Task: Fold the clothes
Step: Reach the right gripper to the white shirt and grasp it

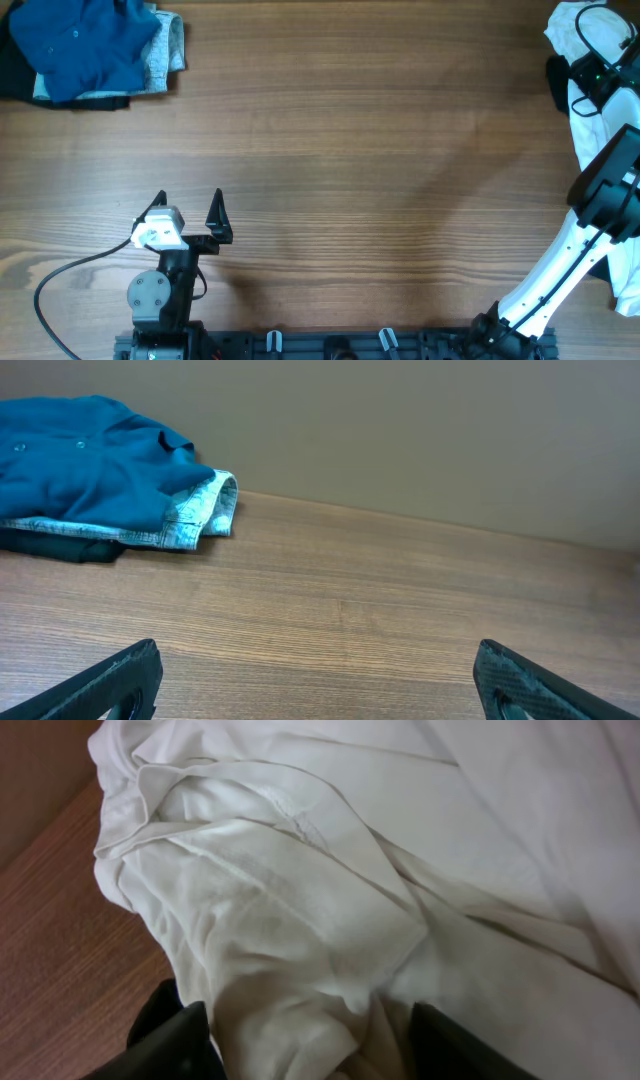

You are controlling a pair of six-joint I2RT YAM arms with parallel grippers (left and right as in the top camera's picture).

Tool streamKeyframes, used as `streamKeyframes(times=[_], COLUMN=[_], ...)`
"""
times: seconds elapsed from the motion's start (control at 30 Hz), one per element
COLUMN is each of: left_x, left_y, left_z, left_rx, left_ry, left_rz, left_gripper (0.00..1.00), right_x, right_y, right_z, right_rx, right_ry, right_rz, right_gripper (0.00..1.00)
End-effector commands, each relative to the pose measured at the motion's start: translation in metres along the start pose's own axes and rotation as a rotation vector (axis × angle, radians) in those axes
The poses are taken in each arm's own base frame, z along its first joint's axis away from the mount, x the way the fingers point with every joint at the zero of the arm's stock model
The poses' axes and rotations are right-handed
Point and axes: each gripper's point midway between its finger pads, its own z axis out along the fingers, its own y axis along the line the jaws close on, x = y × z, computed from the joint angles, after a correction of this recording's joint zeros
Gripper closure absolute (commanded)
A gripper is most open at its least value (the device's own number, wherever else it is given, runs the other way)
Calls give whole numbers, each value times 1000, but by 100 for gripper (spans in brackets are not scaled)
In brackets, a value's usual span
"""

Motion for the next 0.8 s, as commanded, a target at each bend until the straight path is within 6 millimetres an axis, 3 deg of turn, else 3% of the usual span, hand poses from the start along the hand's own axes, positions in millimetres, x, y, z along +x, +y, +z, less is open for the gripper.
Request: streamKeyframes(times=[0.0,0.07,0.3,0.57,0.77], left_x=[3,3,3,3,3], left_y=[-3,-3,-3,-3,-3], left_z=[0,0,0,0,0], left_rx=[16,16,16,17,16], left_ry=[6,6,6,7,6], left_rz=[23,23,23,23,23], left_gripper=[0,0,0,0,0], right_x=[3,1,-15,-26,-50], right_y=[-3,-3,3,12,48], right_z=[7,7,-5,-23,-56], right_rx=[12,10,-1,-17,-165], right_ry=[5,-1,-34,-38,-65], right_rz=[2,0,-1,6,42], right_gripper=[51,56,95,96,96])
